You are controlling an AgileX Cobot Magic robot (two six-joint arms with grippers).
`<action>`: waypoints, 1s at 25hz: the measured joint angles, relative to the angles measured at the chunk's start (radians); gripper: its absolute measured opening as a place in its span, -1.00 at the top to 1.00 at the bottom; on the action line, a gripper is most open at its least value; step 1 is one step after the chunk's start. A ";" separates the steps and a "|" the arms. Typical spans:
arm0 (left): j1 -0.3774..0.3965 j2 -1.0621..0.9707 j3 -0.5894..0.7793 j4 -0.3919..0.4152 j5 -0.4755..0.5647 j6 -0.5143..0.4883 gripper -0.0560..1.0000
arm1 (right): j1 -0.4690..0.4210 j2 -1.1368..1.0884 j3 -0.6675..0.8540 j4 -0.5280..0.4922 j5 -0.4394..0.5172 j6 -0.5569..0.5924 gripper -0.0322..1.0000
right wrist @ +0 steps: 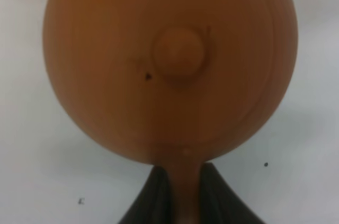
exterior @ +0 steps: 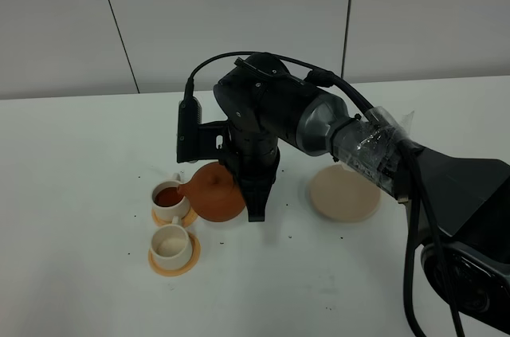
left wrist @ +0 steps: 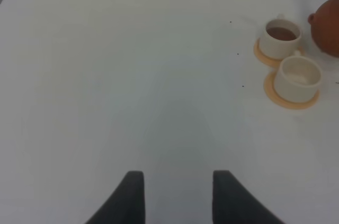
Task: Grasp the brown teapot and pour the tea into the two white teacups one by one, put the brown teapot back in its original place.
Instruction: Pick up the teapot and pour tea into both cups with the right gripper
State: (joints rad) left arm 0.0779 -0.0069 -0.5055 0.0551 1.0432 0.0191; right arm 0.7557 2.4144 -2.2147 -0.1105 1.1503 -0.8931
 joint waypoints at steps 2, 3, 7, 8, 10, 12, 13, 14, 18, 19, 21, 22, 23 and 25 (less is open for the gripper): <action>0.000 0.000 0.000 0.000 0.000 0.000 0.19 | -0.001 0.000 0.000 -0.003 0.000 0.000 0.76; 0.000 0.000 0.000 0.000 0.000 0.000 0.19 | -0.001 0.000 0.000 -0.005 0.002 0.000 0.76; 0.000 0.000 0.000 0.000 0.000 0.000 0.19 | -0.001 -0.001 -0.001 -0.014 0.043 0.000 0.76; 0.000 0.000 0.000 0.000 0.000 0.000 0.19 | -0.001 -0.003 -0.001 -0.017 0.058 0.000 0.76; 0.000 0.000 0.000 0.000 0.000 0.000 0.19 | -0.001 -0.008 -0.001 -0.022 0.067 0.000 0.76; 0.000 0.000 0.000 0.000 0.000 0.000 0.19 | -0.001 -0.023 -0.001 -0.022 0.072 0.001 0.76; 0.000 0.000 0.000 0.000 0.000 0.000 0.19 | -0.001 -0.030 -0.001 -0.022 0.073 0.005 0.76; 0.000 0.000 0.000 0.000 0.000 0.000 0.19 | -0.001 -0.040 -0.001 -0.022 0.073 0.015 0.76; 0.000 0.000 0.000 0.000 0.000 0.000 0.19 | 0.002 -0.063 -0.001 -0.023 0.074 0.067 0.76; 0.000 0.000 0.000 0.000 0.000 0.000 0.19 | 0.005 -0.065 -0.001 -0.027 0.074 0.076 0.76; 0.000 0.000 0.000 0.000 0.000 0.000 0.19 | 0.021 -0.065 -0.001 -0.049 0.075 0.089 0.76; 0.000 0.000 0.000 0.000 0.000 0.000 0.19 | 0.032 -0.065 -0.001 -0.057 0.075 0.102 0.76; 0.000 0.000 0.000 0.000 0.000 0.000 0.19 | 0.041 -0.065 -0.001 -0.061 0.075 0.116 0.76; 0.000 0.000 0.000 0.000 0.000 0.000 0.19 | 0.058 -0.065 -0.001 -0.060 0.075 0.141 0.76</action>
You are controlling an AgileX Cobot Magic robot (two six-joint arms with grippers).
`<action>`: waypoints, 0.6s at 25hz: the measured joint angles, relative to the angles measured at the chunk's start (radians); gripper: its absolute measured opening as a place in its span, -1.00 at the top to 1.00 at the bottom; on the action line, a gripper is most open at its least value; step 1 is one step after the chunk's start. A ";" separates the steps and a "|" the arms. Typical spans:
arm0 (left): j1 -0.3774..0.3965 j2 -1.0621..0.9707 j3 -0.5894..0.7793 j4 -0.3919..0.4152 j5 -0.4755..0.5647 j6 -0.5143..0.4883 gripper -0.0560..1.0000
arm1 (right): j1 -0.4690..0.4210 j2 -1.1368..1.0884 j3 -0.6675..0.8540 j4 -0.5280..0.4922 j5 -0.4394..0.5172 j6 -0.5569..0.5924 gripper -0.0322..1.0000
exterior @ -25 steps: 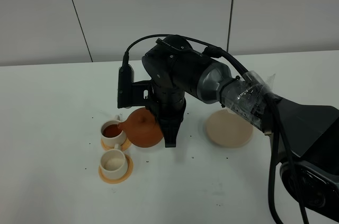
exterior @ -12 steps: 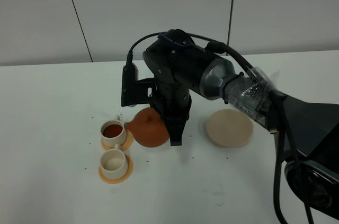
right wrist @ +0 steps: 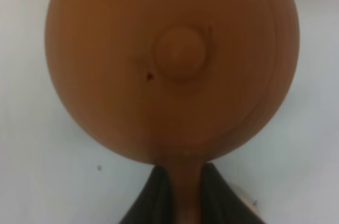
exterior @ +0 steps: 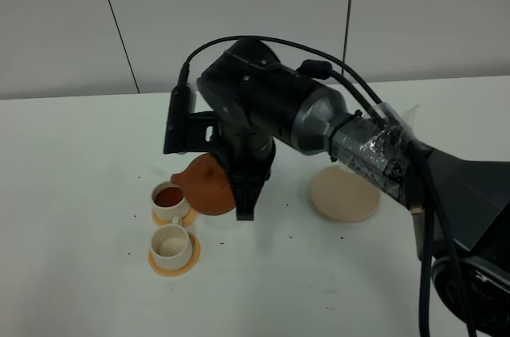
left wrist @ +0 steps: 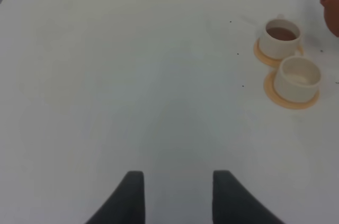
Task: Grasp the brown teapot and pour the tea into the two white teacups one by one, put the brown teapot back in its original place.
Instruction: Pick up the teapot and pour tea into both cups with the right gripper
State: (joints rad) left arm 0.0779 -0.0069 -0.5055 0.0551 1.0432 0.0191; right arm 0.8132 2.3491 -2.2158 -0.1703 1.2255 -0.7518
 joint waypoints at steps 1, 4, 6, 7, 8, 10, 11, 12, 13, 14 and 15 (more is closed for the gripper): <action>0.000 0.000 0.000 0.000 0.000 0.000 0.19 | 0.005 0.000 0.000 0.005 0.000 0.011 0.76; 0.000 0.000 0.000 0.000 0.000 0.000 0.19 | 0.012 -0.009 0.019 0.015 -0.002 0.032 0.76; 0.000 0.000 0.000 0.000 0.000 0.000 0.19 | 0.012 -0.029 0.056 0.015 -0.002 0.039 0.76; 0.000 0.000 0.000 0.000 0.000 0.000 0.19 | 0.011 -0.044 0.083 0.013 -0.002 0.040 0.76; 0.000 0.000 0.000 0.000 0.000 0.000 0.19 | 0.011 -0.060 0.112 0.012 -0.002 0.044 0.76; 0.000 0.000 0.000 0.000 0.000 0.000 0.19 | 0.011 -0.089 0.164 0.014 -0.001 0.055 0.76; 0.000 0.000 0.000 0.000 0.000 0.000 0.19 | 0.011 -0.105 0.191 0.014 -0.002 0.064 0.76; 0.000 0.000 0.000 0.000 0.000 0.000 0.19 | 0.011 -0.119 0.215 0.014 -0.002 0.071 0.76; 0.000 0.000 0.000 0.000 0.000 0.000 0.19 | 0.011 -0.130 0.233 0.012 -0.002 0.078 0.76; 0.000 0.000 0.000 0.000 0.000 0.000 0.19 | 0.013 -0.137 0.254 0.009 -0.002 0.089 0.76; 0.000 0.000 0.000 0.000 0.000 0.000 0.19 | 0.017 -0.143 0.273 0.000 -0.002 0.100 0.76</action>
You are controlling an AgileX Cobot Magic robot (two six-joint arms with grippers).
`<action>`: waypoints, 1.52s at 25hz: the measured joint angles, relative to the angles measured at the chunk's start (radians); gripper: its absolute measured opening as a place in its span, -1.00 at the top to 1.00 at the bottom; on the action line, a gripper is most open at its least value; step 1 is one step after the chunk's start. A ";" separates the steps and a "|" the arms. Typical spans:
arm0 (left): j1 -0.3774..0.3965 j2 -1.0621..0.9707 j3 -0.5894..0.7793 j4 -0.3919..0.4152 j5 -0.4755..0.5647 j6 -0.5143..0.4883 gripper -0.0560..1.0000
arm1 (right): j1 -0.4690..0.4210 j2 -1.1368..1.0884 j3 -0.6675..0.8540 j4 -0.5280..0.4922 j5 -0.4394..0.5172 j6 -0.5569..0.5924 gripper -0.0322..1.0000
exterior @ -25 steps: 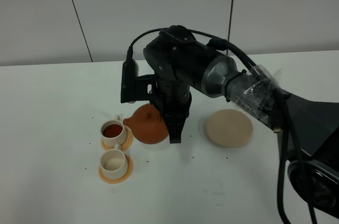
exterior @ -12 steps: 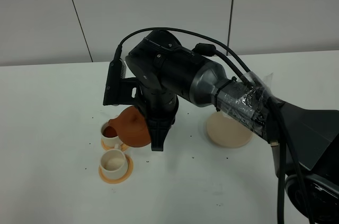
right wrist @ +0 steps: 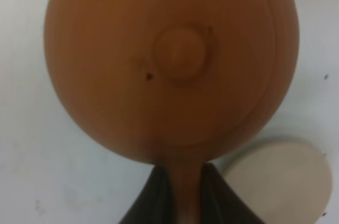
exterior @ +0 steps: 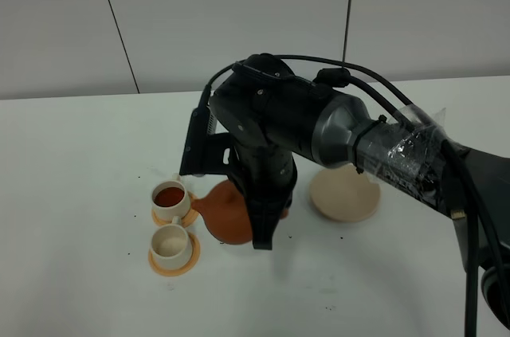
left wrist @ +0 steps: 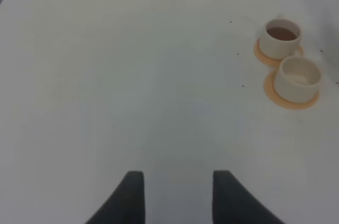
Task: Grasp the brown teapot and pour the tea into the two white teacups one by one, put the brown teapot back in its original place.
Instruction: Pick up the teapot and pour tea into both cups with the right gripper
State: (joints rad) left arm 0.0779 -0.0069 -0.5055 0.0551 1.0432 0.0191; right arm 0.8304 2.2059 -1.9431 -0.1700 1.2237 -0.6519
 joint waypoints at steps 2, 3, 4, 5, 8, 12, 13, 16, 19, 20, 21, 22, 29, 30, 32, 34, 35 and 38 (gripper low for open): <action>0.000 0.000 0.000 0.000 0.000 0.000 0.19 | 0.013 -0.001 0.024 -0.035 0.002 0.018 0.76; 0.000 0.000 0.000 0.000 0.000 0.000 0.19 | 0.022 0.000 0.030 -0.051 0.003 0.024 0.76; 0.000 0.000 0.000 0.000 0.000 0.000 0.19 | 0.031 0.000 0.033 -0.068 0.004 0.030 0.76; 0.000 0.000 0.000 0.000 0.000 0.000 0.19 | 0.043 0.000 0.034 -0.089 0.004 0.035 0.76; 0.000 0.000 0.000 0.000 0.000 0.000 0.19 | 0.074 0.000 0.034 -0.132 0.000 0.044 0.76; 0.000 0.000 0.000 0.000 0.000 0.000 0.19 | 0.090 0.002 0.034 -0.159 -0.032 0.045 0.76; 0.000 0.000 0.000 0.000 0.000 0.000 0.19 | 0.092 0.007 0.034 -0.177 -0.035 0.045 0.76; 0.000 0.000 0.000 0.000 0.000 0.000 0.19 | 0.104 0.029 0.034 -0.240 -0.040 0.045 0.76; 0.000 0.000 0.000 0.000 0.000 0.000 0.19 | 0.121 0.047 0.036 -0.278 -0.047 0.045 0.76; 0.000 0.000 0.000 0.000 0.000 0.000 0.19 | 0.126 0.048 0.036 -0.291 -0.052 0.045 0.76; 0.000 0.000 0.000 0.000 0.000 0.000 0.19 | 0.131 0.048 0.036 -0.301 -0.060 0.045 0.76; 0.000 0.000 0.000 0.000 0.000 0.000 0.19 | 0.134 0.048 0.036 -0.311 -0.068 0.045 0.76; 0.000 0.000 0.000 0.000 0.000 0.000 0.19 | 0.144 0.062 0.036 -0.374 -0.094 0.044 0.76; 0.000 0.000 0.000 0.000 0.000 0.000 0.19 | 0.145 0.067 0.036 -0.385 -0.096 0.044 0.76; 0.000 0.000 0.000 0.000 0.000 0.000 0.19 | 0.153 0.077 0.036 -0.410 -0.100 0.044 0.76; 0.000 0.000 0.000 0.000 0.000 0.000 0.19 | 0.162 0.083 0.036 -0.435 -0.109 0.044 0.76; 0.000 0.000 0.000 0.000 0.000 0.000 0.19 | 0.165 0.085 0.036 -0.448 -0.111 0.045 0.76; 0.000 0.000 0.000 0.000 0.000 0.000 0.19 | 0.173 0.089 0.036 -0.463 -0.112 0.045 0.76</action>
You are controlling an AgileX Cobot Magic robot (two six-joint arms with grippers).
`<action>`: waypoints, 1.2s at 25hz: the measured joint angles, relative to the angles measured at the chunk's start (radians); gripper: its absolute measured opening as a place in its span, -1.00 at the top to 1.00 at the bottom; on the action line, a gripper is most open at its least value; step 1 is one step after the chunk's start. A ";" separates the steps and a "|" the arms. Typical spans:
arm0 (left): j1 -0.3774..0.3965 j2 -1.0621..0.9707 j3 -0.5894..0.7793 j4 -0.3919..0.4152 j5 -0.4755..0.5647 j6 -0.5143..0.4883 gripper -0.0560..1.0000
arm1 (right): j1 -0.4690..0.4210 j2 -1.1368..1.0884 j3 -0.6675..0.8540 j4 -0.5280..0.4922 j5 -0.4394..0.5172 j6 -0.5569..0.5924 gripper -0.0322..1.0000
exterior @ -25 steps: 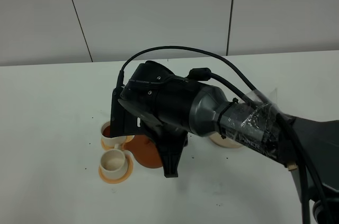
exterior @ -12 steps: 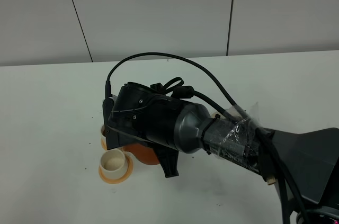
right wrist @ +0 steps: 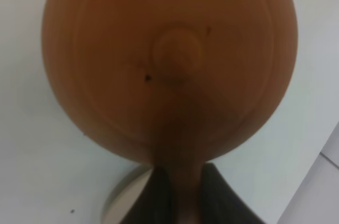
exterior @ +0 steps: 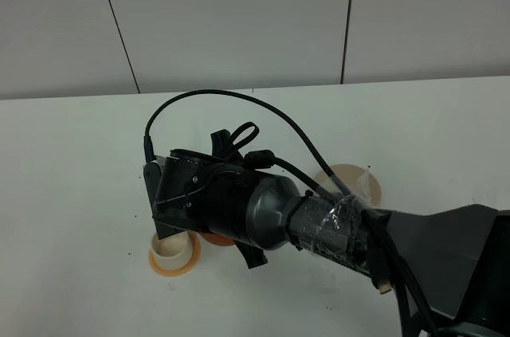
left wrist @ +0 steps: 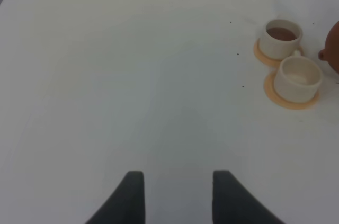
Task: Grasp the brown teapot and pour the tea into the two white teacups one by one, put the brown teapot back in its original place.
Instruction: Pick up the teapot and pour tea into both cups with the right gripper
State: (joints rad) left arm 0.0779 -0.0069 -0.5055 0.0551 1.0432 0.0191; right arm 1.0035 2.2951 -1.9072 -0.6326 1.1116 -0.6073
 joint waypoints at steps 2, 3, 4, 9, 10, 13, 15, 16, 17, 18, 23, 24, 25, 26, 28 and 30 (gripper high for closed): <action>0.000 0.000 0.000 0.000 0.000 0.000 0.19 | 0.005 0.000 0.000 -0.005 -0.001 0.000 0.76; 0.000 0.000 0.000 0.000 0.000 0.000 0.19 | 0.009 0.000 0.000 -0.019 -0.001 0.000 0.76; 0.000 0.000 0.000 0.000 0.000 0.000 0.19 | 0.014 0.002 0.000 -0.034 -0.001 0.000 0.76; 0.000 0.000 0.000 0.000 0.000 0.001 0.19 | 0.033 0.023 0.000 -0.086 -0.001 0.000 0.76; 0.000 0.000 0.000 0.000 0.000 0.001 0.19 | 0.036 0.026 0.000 -0.091 -0.001 0.000 0.76; 0.000 0.000 0.000 0.000 0.000 0.000 0.19 | 0.045 0.028 0.000 -0.118 0.006 0.000 0.76; 0.000 0.000 0.000 0.000 0.000 0.000 0.19 | 0.052 0.029 0.000 -0.137 0.009 0.000 0.76; 0.000 0.000 0.000 0.000 0.000 0.000 0.19 | 0.055 0.029 0.000 -0.147 0.009 -0.001 0.76; 0.000 0.000 0.000 0.000 0.000 0.000 0.19 | 0.058 0.029 0.000 -0.156 0.009 -0.001 0.76; 0.000 0.000 0.000 0.000 0.000 0.000 0.19 | 0.061 0.029 0.000 -0.163 0.009 -0.001 0.76; 0.000 0.000 0.000 0.000 0.000 0.000 0.19 | 0.075 0.029 0.000 -0.180 0.011 -0.018 0.76; 0.000 0.000 0.000 0.000 0.000 0.000 0.19 | 0.078 0.030 0.000 -0.184 0.011 -0.021 0.76; 0.000 0.000 0.000 0.000 0.000 0.000 0.19 | 0.081 0.032 0.000 -0.194 0.015 -0.023 0.76; 0.000 0.000 0.000 0.000 0.000 0.000 0.19 | 0.085 0.034 0.000 -0.203 0.019 -0.023 0.76; 0.000 0.000 0.000 0.000 0.000 0.000 0.19 | 0.092 0.040 0.000 -0.220 0.026 -0.024 0.76; 0.000 0.000 0.000 0.000 0.000 0.000 0.19 | 0.097 0.041 0.000 -0.230 0.029 -0.025 0.76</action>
State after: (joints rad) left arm 0.0779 -0.0069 -0.5055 0.0551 1.0432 0.0192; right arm 1.1006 2.3358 -1.9072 -0.8622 1.1404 -0.6323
